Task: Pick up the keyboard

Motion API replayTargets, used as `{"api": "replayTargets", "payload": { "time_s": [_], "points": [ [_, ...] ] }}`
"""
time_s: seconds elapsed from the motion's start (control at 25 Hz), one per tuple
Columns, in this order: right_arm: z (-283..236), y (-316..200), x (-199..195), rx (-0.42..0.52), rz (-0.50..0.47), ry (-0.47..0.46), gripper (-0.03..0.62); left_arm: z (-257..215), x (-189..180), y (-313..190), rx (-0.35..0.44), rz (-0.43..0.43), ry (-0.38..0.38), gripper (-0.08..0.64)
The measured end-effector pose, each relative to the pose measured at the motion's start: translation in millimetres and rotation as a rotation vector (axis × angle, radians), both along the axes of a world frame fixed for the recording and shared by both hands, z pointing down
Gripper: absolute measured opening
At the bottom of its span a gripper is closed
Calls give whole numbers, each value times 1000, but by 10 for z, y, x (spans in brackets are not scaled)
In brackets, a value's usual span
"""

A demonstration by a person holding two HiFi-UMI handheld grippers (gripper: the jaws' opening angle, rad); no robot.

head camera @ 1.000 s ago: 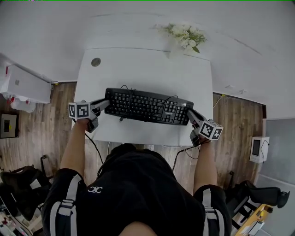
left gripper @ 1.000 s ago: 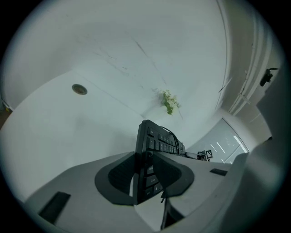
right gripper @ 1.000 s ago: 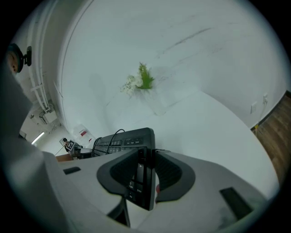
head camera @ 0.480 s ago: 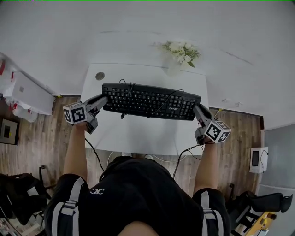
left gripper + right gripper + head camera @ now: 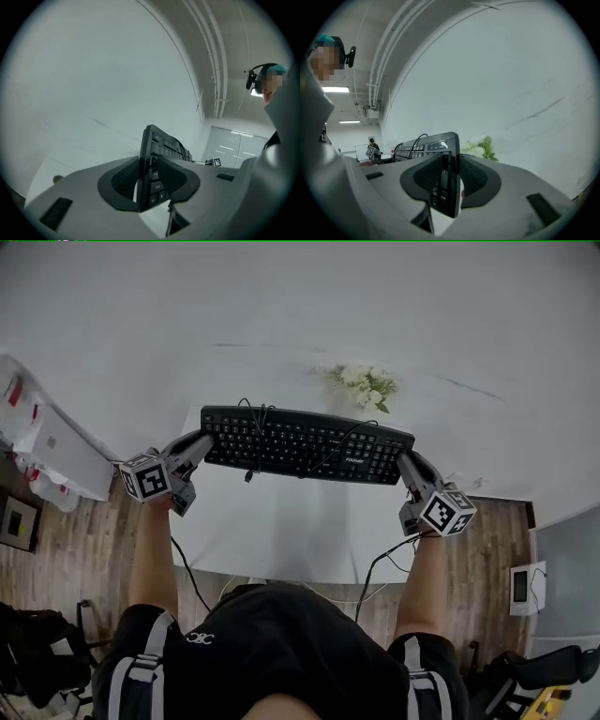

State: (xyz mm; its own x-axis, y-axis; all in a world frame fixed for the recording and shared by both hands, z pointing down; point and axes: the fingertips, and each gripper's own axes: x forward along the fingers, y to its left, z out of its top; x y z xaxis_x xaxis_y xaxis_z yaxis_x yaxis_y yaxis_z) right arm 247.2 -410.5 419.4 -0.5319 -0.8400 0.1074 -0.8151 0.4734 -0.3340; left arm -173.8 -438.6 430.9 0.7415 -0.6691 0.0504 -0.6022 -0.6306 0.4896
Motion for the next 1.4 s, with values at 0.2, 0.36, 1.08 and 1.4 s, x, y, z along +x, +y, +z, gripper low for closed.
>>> {"api": "replayTargets", "payload": {
  "time_s": [0.2,0.36,1.08,1.4],
  "points": [
    [-450,-96,1,89,16,-1,114,-513,-4,-81,116,-13,15,121],
    [-710,-113,36,138,26,-3,114,-819,26,-107,179,-7,15,120],
    [-991,-30,74,200,19,5,107,-1086,53,4,255,-14,20,121],
    [-964,-62,79,183,25,-3,107,-1040,67,-11,236,-15,8,120]
  ]
}}
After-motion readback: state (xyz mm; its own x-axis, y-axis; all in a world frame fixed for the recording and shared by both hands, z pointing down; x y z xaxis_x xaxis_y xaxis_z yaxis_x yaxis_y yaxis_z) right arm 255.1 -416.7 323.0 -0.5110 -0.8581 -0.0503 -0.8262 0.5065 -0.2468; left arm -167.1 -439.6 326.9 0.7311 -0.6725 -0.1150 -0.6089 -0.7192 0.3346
